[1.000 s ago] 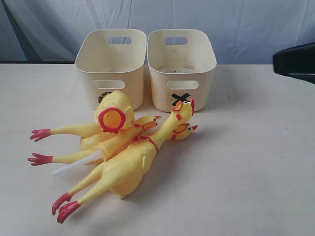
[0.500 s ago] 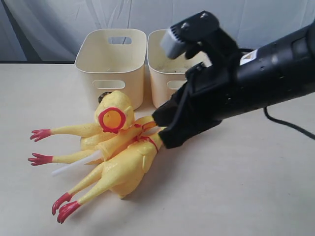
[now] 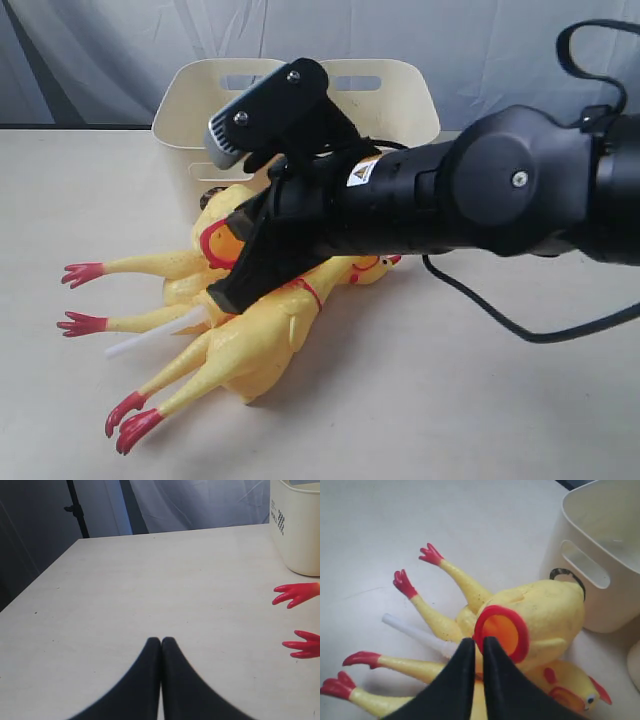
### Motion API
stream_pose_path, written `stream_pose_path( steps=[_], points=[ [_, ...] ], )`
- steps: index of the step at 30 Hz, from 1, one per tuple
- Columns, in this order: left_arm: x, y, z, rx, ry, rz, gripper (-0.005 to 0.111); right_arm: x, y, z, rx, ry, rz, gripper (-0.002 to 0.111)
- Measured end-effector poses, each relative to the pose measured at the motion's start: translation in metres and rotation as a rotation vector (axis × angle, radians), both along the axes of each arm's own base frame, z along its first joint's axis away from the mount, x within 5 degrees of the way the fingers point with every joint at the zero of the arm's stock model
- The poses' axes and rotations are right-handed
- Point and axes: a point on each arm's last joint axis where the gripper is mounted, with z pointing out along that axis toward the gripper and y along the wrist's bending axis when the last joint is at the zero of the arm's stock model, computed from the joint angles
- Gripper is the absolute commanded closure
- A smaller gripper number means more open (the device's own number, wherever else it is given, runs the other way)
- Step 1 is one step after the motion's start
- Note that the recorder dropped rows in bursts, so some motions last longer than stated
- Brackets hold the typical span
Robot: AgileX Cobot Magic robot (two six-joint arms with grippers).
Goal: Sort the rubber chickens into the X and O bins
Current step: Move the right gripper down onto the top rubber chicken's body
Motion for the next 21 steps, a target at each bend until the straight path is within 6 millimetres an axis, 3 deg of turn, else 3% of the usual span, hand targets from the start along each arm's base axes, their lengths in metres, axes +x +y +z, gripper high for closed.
stream_pose_path(
  steps=[4, 10, 21],
  points=[
    [0.0, 0.0, 0.0, 0.0, 0.0, 0.0, 0.107, 0.006, 0.007, -0.012, -0.007, -0.019, -0.027, 0.058],
    [0.0, 0.0, 0.0, 0.002, 0.0, -0.001, 0.107, 0.014, 0.012, -0.029, -0.031, -0.021, -0.053, 0.058],
    [0.0, 0.0, 0.0, 0.002, 0.0, -0.001, 0.107, 0.027, 0.016, -0.041, -0.024, -0.088, -0.118, 0.058]
  ],
)
